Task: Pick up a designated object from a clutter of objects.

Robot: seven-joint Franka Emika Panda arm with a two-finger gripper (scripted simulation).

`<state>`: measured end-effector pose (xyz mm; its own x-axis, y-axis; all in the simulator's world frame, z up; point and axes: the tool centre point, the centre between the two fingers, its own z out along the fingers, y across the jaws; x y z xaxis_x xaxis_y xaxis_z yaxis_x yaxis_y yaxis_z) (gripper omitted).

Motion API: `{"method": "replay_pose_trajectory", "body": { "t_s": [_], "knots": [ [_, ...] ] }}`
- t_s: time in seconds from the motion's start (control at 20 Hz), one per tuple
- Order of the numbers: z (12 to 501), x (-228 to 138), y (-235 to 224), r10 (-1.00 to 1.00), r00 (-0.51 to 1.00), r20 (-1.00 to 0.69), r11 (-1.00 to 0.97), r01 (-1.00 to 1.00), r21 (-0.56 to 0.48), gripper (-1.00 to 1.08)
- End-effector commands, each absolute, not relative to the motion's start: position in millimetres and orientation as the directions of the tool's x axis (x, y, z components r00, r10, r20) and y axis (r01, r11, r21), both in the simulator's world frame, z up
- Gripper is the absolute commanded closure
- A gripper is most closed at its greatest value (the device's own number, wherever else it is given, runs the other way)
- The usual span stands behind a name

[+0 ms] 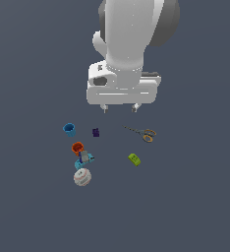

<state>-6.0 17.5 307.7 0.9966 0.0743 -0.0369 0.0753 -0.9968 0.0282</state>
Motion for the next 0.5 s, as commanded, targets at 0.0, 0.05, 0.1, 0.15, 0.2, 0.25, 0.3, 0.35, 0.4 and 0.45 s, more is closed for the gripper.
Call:
{"method": "replay_pose_trajectory", "body": {
  "t_s": [0.0,0.05,0.1,0.15,0.2,0.25,0.3,0.35,0.4,0.45],
  "knots": [
    [302.6,-6.4,19.8,0.088,0.995,-0.038,-0.996,0.089,0.029,-0.92],
    [299.5,-6.7,21.2,0.096,0.995,-0.038,-0.995,0.097,0.030,-0.92],
    [296.0,-7.0,22.8,0.105,0.994,-0.037,-0.994,0.106,0.030,-0.92],
    [292.1,-7.4,24.5,0.116,0.993,-0.037,-0.993,0.117,0.031,-0.92],
    [287.8,-7.9,26.4,0.127,0.991,-0.037,-0.991,0.128,0.031,-0.92],
    [282.9,-8.4,28.6,0.140,0.989,-0.037,-0.989,0.141,0.032,-0.92],
    [277.7,-9.2,31.0,0.155,0.987,-0.036,-0.987,0.156,0.032,-0.92],
    [272.0,-10.1,33.6,0.170,0.985,-0.036,-0.985,0.171,0.033,-0.92],
    [265.8,-11.1,36.4,0.187,0.982,-0.036,-0.982,0.188,0.033,-0.92],
    [259.3,-12.4,39.5,0.205,0.978,-0.036,-0.978,0.206,0.034,-0.92]
  ]
}}
